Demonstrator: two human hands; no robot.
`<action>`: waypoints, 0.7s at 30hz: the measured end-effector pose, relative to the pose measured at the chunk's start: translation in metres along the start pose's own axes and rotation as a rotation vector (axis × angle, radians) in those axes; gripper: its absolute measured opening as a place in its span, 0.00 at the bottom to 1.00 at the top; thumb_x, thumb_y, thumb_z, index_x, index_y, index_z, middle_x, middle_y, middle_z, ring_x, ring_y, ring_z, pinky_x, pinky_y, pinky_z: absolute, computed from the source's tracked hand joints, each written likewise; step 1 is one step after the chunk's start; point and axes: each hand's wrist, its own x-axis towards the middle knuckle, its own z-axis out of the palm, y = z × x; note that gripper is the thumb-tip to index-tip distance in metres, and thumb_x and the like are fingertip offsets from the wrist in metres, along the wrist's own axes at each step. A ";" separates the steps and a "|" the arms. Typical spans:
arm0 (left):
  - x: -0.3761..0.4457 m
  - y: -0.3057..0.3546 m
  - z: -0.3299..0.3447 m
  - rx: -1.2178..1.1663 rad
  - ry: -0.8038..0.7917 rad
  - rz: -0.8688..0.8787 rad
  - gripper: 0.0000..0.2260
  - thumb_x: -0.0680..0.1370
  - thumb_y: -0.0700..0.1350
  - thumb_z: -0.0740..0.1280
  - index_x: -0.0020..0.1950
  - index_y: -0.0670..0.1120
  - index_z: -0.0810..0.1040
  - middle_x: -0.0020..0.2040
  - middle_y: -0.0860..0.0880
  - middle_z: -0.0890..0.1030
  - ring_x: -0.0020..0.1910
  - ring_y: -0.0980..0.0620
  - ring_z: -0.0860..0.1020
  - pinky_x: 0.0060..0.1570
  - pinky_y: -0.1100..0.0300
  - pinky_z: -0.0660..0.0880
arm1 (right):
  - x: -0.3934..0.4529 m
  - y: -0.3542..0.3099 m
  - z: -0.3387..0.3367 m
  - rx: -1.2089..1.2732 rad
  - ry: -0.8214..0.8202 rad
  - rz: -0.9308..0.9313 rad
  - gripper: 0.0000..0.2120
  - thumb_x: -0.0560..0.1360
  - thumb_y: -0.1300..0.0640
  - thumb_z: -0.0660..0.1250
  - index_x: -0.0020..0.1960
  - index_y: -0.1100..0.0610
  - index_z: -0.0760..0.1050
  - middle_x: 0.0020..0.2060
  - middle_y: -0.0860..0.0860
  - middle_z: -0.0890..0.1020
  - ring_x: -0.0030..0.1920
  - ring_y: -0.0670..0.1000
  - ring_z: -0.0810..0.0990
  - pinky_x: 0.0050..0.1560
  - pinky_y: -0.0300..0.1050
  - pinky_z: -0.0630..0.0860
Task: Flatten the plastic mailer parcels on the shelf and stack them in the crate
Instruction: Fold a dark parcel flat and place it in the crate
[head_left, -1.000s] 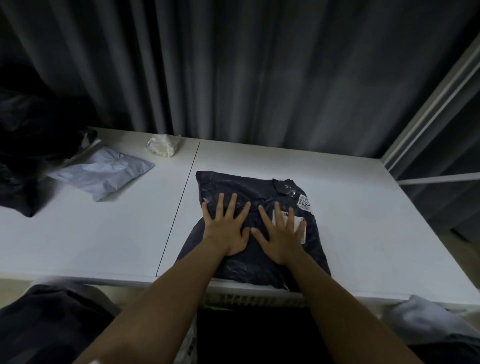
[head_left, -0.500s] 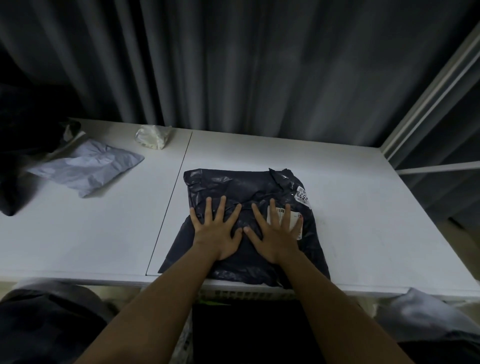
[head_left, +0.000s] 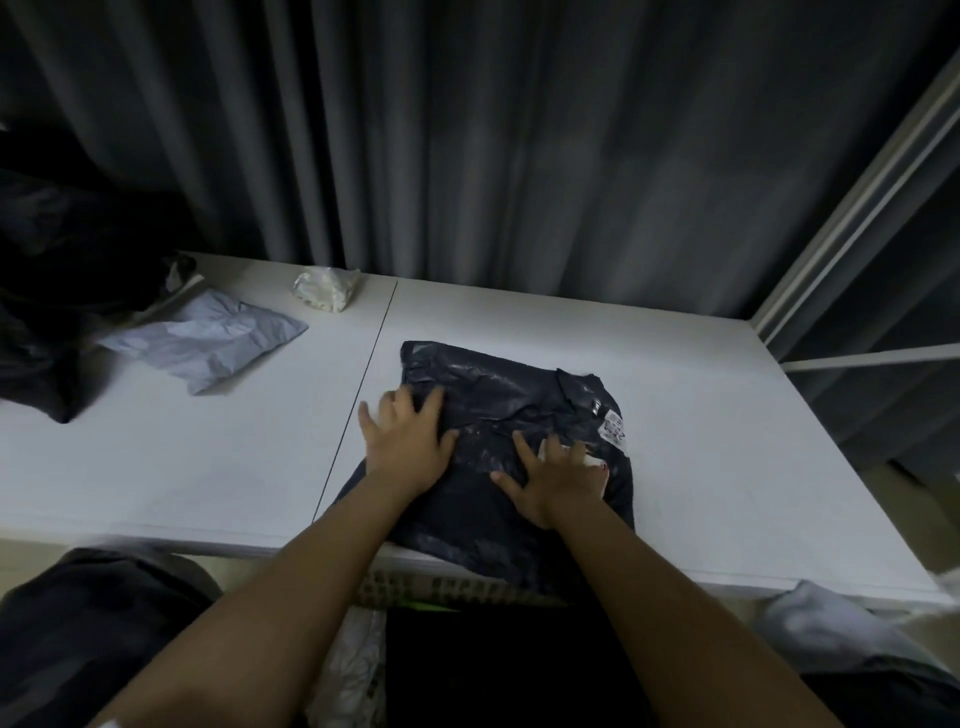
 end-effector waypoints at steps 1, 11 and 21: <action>-0.002 -0.008 -0.005 -0.026 -0.007 -0.096 0.31 0.78 0.62 0.57 0.77 0.51 0.53 0.73 0.41 0.60 0.72 0.41 0.58 0.71 0.39 0.52 | -0.006 0.000 -0.004 -0.005 -0.012 -0.002 0.36 0.76 0.29 0.41 0.78 0.44 0.38 0.78 0.54 0.46 0.75 0.65 0.50 0.65 0.65 0.63; -0.025 -0.037 -0.018 -0.173 -0.365 -0.297 0.27 0.79 0.58 0.61 0.74 0.51 0.58 0.74 0.43 0.57 0.72 0.39 0.56 0.66 0.38 0.59 | -0.036 0.002 -0.023 0.269 0.387 -0.198 0.17 0.80 0.49 0.57 0.47 0.60 0.79 0.41 0.54 0.78 0.47 0.56 0.79 0.42 0.44 0.70; -0.031 -0.046 0.000 -0.009 -0.485 0.035 0.29 0.82 0.59 0.51 0.78 0.55 0.40 0.79 0.50 0.39 0.77 0.44 0.39 0.69 0.32 0.39 | 0.009 -0.008 -0.044 0.364 0.504 -0.142 0.30 0.80 0.46 0.57 0.78 0.54 0.52 0.75 0.57 0.60 0.73 0.59 0.59 0.71 0.56 0.61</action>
